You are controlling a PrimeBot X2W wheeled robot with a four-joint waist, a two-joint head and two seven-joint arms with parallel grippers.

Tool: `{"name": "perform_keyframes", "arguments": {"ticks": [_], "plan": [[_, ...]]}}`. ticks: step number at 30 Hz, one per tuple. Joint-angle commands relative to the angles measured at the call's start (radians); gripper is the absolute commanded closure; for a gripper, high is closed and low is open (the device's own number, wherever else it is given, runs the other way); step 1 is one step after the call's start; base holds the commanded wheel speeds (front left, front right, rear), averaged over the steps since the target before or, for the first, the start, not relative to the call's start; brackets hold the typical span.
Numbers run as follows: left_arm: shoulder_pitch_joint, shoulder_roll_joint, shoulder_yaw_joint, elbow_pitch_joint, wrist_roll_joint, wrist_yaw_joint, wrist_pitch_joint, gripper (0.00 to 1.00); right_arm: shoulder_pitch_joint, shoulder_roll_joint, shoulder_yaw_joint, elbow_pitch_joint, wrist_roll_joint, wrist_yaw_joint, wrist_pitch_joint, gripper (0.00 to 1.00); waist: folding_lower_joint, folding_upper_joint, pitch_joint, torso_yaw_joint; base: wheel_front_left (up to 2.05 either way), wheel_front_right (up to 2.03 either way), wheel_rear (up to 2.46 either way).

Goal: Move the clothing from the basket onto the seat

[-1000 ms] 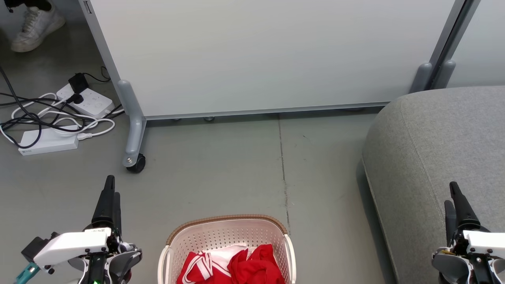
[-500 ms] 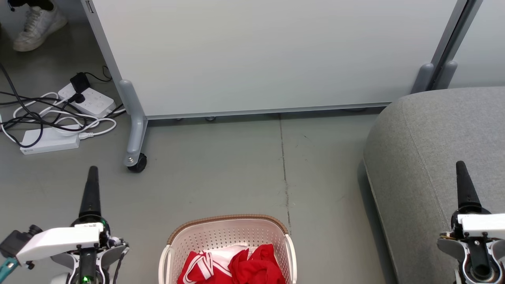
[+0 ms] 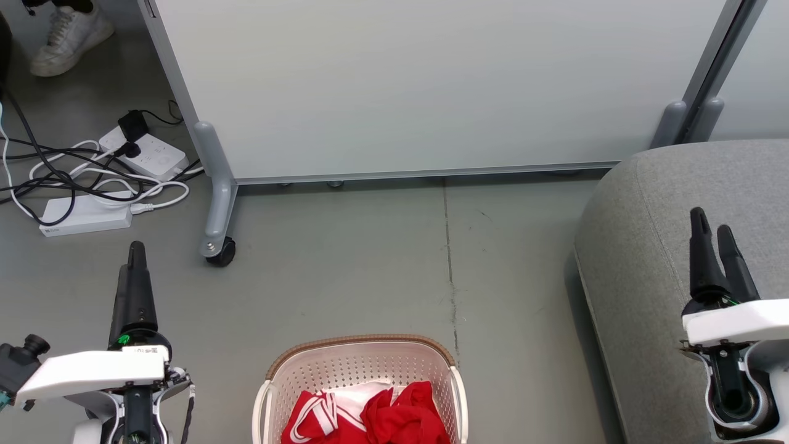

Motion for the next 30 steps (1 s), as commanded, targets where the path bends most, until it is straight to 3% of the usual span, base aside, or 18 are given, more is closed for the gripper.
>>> {"name": "perform_keyframes", "arguments": {"ticks": [1, 12, 23, 30], "plan": [[-0.005, 0.007, -0.008, -0.033, 0.044, -0.001, -0.009, 0.00, -0.022, -0.017, 0.015, -0.029, -0.051, 0.004, -0.011, 0.00, 0.0000, 0.0000, 0.001, 0.001, 0.00, 0.00, 0.00], [0.032, 0.008, -0.161, -0.145, 0.316, 0.088, -0.043, 0.00, 0.009, -0.008, 0.050, -0.126, -0.301, 0.005, -0.044, 0.00, 0.0000, 0.0000, 0.004, 0.006, 0.00, 0.00, 0.00], [0.051, 0.009, -0.295, -0.146, 0.582, 0.245, -0.075, 0.00, 0.034, 0.020, 0.067, -0.099, -0.464, 0.005, -0.074, 0.00, 0.0000, 0.0000, 0.000, 0.003, 0.00, 0.00, 0.00], [0.062, 0.009, -0.340, -0.136, 0.660, 0.281, -0.091, 0.00, 0.045, 0.038, 0.070, -0.043, -0.503, 0.005, -0.088, 0.00, 0.0000, 0.0000, -0.003, 0.001, 0.00, 0.00, 0.00]]}}
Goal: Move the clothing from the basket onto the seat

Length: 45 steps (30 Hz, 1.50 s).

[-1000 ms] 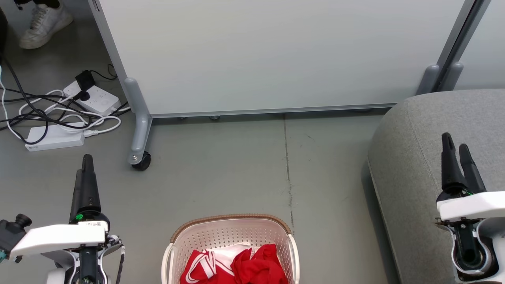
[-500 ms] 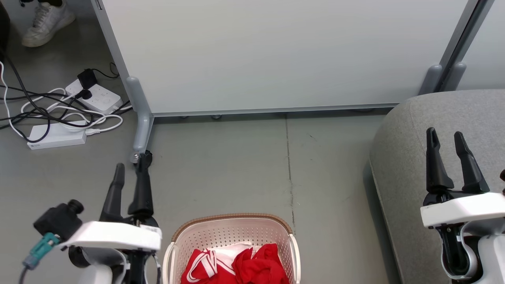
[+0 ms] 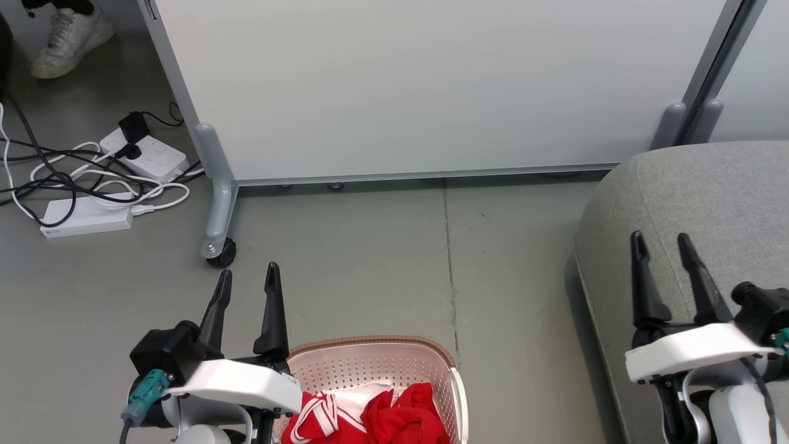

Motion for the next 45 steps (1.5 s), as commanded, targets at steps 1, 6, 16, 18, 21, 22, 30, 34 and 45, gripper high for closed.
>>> {"name": "perform_keyframes", "arguments": {"ticks": [1, 6, 16, 18, 21, 22, 30, 34, 45], "plan": [[-0.003, 0.005, -0.007, -0.002, 0.033, 0.011, -0.010, 0.00, -0.005, -0.001, 0.018, -0.001, -0.030, 0.004, -0.011, 0.00, 0.0000, 0.0000, 0.000, 0.000, 0.00, 0.00, 0.00], [0.012, 0.005, -0.037, 0.031, 0.110, 0.042, -0.024, 0.00, 0.015, -0.004, 0.049, 0.019, -0.083, 0.004, -0.026, 0.00, 0.0000, 0.0000, -0.003, 0.000, 0.00, 0.00, 0.00], [0.032, 0.006, -0.068, 0.074, 0.192, 0.076, -0.047, 0.00, 0.042, -0.001, 0.083, 0.073, -0.154, 0.004, -0.046, 0.00, 0.0000, 0.0000, -0.008, 0.001, 0.00, 0.00, 0.00], [0.036, 0.006, -0.073, 0.081, 0.204, 0.077, -0.052, 0.00, 0.047, -0.001, 0.087, 0.084, -0.164, 0.004, -0.051, 0.00, 0.0000, 0.0000, -0.009, 0.000, 0.00, 0.00, 0.00], [0.041, 0.006, -0.080, 0.099, 0.215, 0.077, -0.059, 0.00, 0.048, 0.000, 0.100, 0.104, -0.182, 0.004, -0.057, 0.00, 0.0000, 0.0000, -0.012, -0.001, 0.00, 0.00, 0.00], [0.043, 0.007, -0.083, 0.106, 0.218, 0.075, -0.061, 0.00, 0.049, -0.001, 0.103, 0.109, -0.188, 0.004, -0.059, 0.00, 0.0000, 0.0000, -0.012, -0.001, 0.00, 0.00, 0.00], [0.055, 0.007, -0.099, 0.127, 0.256, 0.079, -0.076, 0.00, 0.050, -0.005, 0.125, 0.140, -0.227, 0.004, -0.074, 0.00, 0.0000, 0.0000, -0.015, 0.001, 0.00, 0.00, 0.00], [0.058, 0.007, -0.104, 0.124, 0.281, 0.085, -0.084, 0.00, 0.044, -0.006, 0.131, 0.144, -0.252, 0.004, -0.081, 0.00, 0.0000, 0.0000, -0.013, 0.003, 0.00, 0.00, 0.00], [0.059, 0.008, -0.125, 0.149, 0.342, 0.087, -0.103, 0.00, 0.042, -0.009, 0.149, 0.147, -0.292, 0.004, -0.099, 0.00, 0.0000, 0.0000, -0.009, 0.008, 0.00, 0.00, 0.00]]}}
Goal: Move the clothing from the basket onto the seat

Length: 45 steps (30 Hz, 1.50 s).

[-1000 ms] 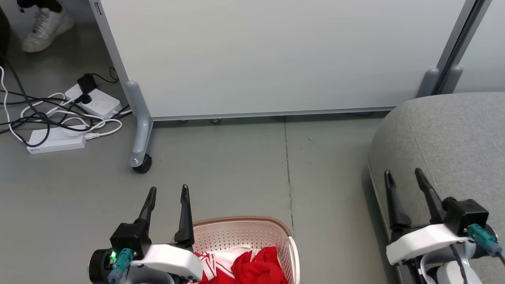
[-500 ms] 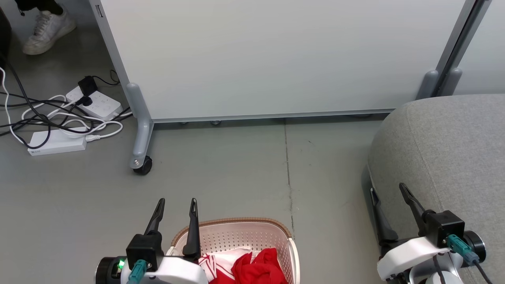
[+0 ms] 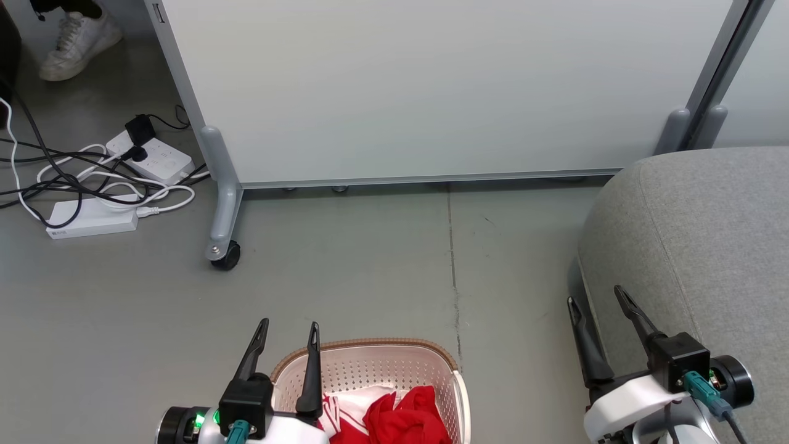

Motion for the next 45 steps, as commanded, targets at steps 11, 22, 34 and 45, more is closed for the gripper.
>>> {"name": "perform_keyframes", "arguments": {"ticks": [11, 22, 34, 45], "plan": [[0.005, 0.005, 0.022, 0.021, -0.048, -0.028, -0.009, 0.00, -0.003, -0.001, -0.012, 0.006, 0.017, 0.002, -0.011, 0.00, 0.0000, 0.0000, -0.003, 0.004, 0.00, 0.00, 0.00], [0.002, 0.005, 0.017, 0.029, -0.054, -0.033, -0.009, 0.00, -0.007, 0.001, -0.012, 0.011, 0.020, 0.002, -0.011, 0.00, 0.0000, 0.0000, 0.002, 0.004, 0.00, 0.00, 0.00], [-0.017, 0.005, -0.036, 0.162, -0.024, -0.060, -0.008, 0.00, 0.000, 0.000, -0.029, 0.003, 0.024, 0.002, -0.011, 0.00, 0.0000, 0.0000, 0.035, -0.012, 0.00, 0.00, 0.00], [-0.196, 0.006, -0.126, 0.515, 0.080, -0.116, -0.008, 0.00, -0.032, -0.005, -0.062, -0.047, 0.013, 0.002, -0.011, 0.00, 0.0000, 0.0000, 0.237, -0.067, 0.00, 0.00, 0.00]]}}
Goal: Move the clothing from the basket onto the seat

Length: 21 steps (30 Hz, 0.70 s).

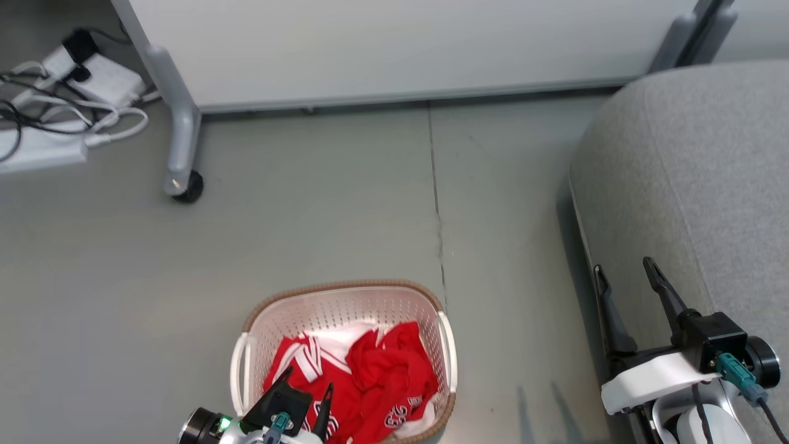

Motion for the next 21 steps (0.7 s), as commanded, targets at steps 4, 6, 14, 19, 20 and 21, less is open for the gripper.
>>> {"name": "perform_keyframes", "arguments": {"ticks": [4, 6, 14, 19, 20, 21], "plan": [[-0.130, 0.006, -0.036, 0.190, 0.012, -0.031, -0.001, 0.00, -0.024, -0.002, -0.011, -0.020, 0.007, 0.002, -0.005, 0.00, 0.0000, 0.0000, 0.168, -0.052, 0.00, 0.00, 0.00], [-0.205, 0.007, -0.069, 0.278, 0.044, -0.024, -0.001, 0.00, -0.045, 0.002, -0.018, -0.037, 0.013, 0.001, -0.005, 0.00, 0.0000, 0.0000, 0.246, -0.074, 0.00, 0.00, 0.00], [-0.439, 0.048, -0.172, 0.484, 0.164, -0.010, 0.018, 0.00, -0.113, 0.006, 0.010, -0.073, 0.040, 0.001, -0.005, 0.00, 0.0000, 0.0000, 0.451, -0.139, 0.00, 0.00, 0.00], [-0.549, 0.088, -0.201, 0.529, 0.191, -0.037, 0.081, 0.00, -0.155, 0.006, 0.031, -0.093, 0.084, 0.001, -0.005, 0.00, 0.0000, 0.0000, 0.560, -0.182, 0.00, 0.00, 0.00], [-0.567, 0.096, -0.200, 0.534, 0.188, -0.045, 0.098, 0.00, -0.164, 0.006, 0.039, -0.096, 0.093, 0.001, -0.005, 0.00, 0.0000, 0.0000, 0.582, -0.192, 0.00, 0.00, 0.00], [-0.585, 0.103, -0.197, 0.537, 0.182, -0.050, 0.111, 0.00, -0.170, 0.006, 0.042, -0.100, 0.100, 0.001, -0.005, 0.00, 0.0000, 0.0000, 0.601, -0.199, 0.00, 0.00, 0.00]]}}
